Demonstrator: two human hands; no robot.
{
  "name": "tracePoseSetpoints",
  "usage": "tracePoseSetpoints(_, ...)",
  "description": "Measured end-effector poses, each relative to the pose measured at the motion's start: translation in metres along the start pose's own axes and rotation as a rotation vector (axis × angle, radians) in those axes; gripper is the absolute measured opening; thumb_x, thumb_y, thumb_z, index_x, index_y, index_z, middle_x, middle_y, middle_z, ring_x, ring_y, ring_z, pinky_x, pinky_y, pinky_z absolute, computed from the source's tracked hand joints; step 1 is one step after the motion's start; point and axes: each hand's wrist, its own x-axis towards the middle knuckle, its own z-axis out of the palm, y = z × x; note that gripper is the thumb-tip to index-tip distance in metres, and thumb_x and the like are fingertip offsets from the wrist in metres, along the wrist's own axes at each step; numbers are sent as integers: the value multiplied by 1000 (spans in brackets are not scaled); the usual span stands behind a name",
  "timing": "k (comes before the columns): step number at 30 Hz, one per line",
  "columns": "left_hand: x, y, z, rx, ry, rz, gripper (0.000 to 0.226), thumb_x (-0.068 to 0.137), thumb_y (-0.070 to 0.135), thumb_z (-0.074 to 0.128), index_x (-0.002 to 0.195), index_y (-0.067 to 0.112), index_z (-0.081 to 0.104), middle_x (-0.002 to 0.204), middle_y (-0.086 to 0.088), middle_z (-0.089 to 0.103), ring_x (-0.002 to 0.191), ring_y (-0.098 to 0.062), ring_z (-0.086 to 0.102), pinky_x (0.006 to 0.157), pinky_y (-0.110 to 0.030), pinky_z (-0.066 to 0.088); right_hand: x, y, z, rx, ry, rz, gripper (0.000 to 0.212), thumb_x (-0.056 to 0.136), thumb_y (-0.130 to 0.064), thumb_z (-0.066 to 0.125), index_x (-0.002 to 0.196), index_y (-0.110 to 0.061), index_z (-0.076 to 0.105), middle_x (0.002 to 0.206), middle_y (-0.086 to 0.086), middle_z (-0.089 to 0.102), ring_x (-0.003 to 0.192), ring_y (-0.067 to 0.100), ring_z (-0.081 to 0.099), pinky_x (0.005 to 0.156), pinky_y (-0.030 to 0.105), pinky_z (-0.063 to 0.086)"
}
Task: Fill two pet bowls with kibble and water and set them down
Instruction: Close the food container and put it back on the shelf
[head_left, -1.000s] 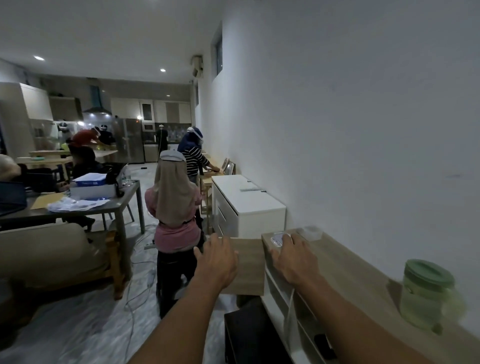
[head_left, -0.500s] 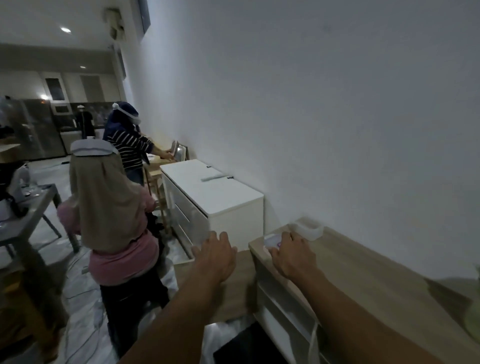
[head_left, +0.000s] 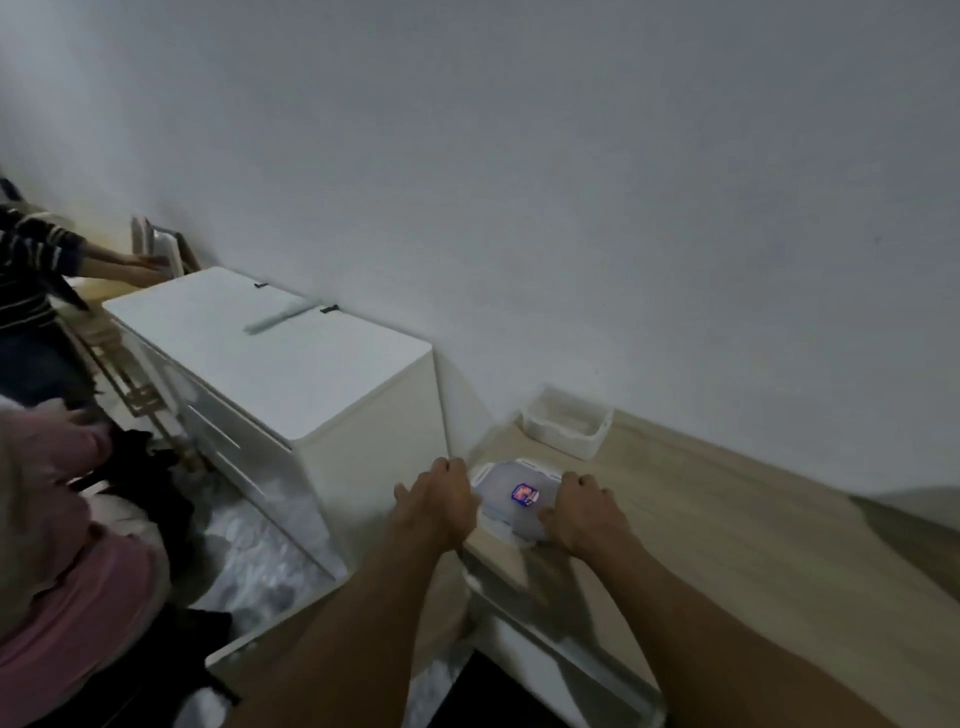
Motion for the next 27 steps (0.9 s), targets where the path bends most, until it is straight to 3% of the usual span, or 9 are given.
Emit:
tracePoseSetpoints(4,58,-2,14,-31,-113,102,54,98,34,50,143,7,36,145,-12,42,132,-27,43,107,-36,35,42,-1,12,72,-93,157,64,87,-48,64,134,-11,41,135,14,43,129,36,45,103,44,42)
tracePoseSetpoints(10,115,2,29,27,-226,242,53,91,29,62,135,11,41,137,-8,48,122,-24,52,95,-32,42,75,2,23,111,-101,341,79,76,-61,66,136,-15,42,138,14,40,131,35,40,105,44,40)
tracePoseSetpoints(16,170,-5,44,109,-341,430,56,82,25,69,129,10,44,132,-10,50,120,-26,49,99,-34,40,93,-10,30,175,-26,490,58,85,-46,64,132,-22,41,136,13,34,130,37,37,104,47,40)
tracePoseSetpoints(22,195,-7,53,115,-381,506,58,80,22,73,129,13,44,136,-11,43,124,-29,43,99,-35,40,106,-9,41,126,-60,574,69,75,-56,58,139,-39,41,134,5,38,128,37,34,105,48,36)
tracePoseSetpoints(27,207,-13,52,25,-486,516,81,65,33,87,130,13,42,128,-7,51,116,-25,53,87,-32,48,88,-27,29,139,-40,579,58,86,-41,65,137,-28,41,135,7,36,132,36,31,109,45,34)
